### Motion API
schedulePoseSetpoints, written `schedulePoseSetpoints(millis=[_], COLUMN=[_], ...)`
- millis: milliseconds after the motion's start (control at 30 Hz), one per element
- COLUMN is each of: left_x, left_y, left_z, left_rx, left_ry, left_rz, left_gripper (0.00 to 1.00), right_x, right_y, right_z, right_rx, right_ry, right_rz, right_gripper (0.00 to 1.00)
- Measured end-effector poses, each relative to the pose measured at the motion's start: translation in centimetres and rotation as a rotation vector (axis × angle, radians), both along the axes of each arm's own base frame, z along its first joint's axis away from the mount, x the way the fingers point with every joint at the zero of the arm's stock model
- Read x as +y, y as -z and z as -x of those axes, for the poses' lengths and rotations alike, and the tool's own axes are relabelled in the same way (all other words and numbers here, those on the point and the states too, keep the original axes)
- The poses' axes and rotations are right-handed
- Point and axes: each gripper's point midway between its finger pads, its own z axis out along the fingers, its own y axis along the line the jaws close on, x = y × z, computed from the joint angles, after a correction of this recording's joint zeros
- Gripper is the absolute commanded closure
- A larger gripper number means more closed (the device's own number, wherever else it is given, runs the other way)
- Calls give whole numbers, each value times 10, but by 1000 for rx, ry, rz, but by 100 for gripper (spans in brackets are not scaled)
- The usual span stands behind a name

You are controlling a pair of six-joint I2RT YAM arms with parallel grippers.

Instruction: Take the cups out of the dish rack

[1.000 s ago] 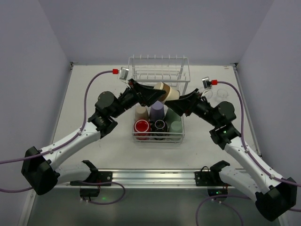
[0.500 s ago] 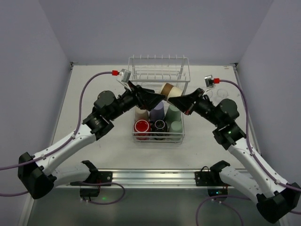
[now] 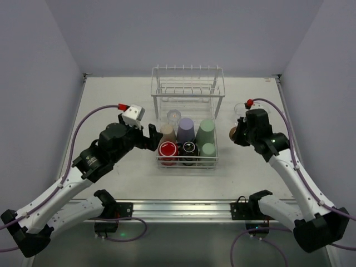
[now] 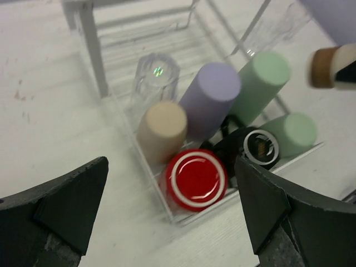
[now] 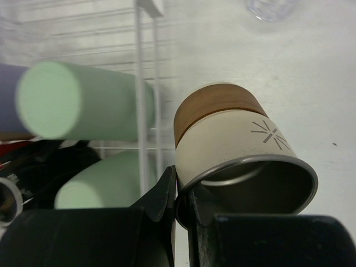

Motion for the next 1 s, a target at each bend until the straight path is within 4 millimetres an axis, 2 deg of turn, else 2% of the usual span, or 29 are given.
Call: schedulePoseSetpoints(millis=[133,233,433,600,833,1000], left_x=[22,27,29,28,16,-1], left_y=[52,68,74,79,79,73], left_z=[6,8,10,15,20,24], left_rx=[81,106,106,114,130,136], left_ry=[-50,-55,-46,-25,41,100], left_rz=[-142,-183,-201,-196,-177,-163], left_gripper=[0,0,0,0,0,0], right_x=[-27,-34,-32,-30,-27,-26], right_y=[33,49,80,101,117,117], right_z=[-11,-27,-65,-77,-84,-86], right_rx=[154,244,357,422,463,454], right_ry=[69,80,67,49,24,20], right_rz=[100,142,178,198,205,202], right_gripper=[100,100,99,95,70,63])
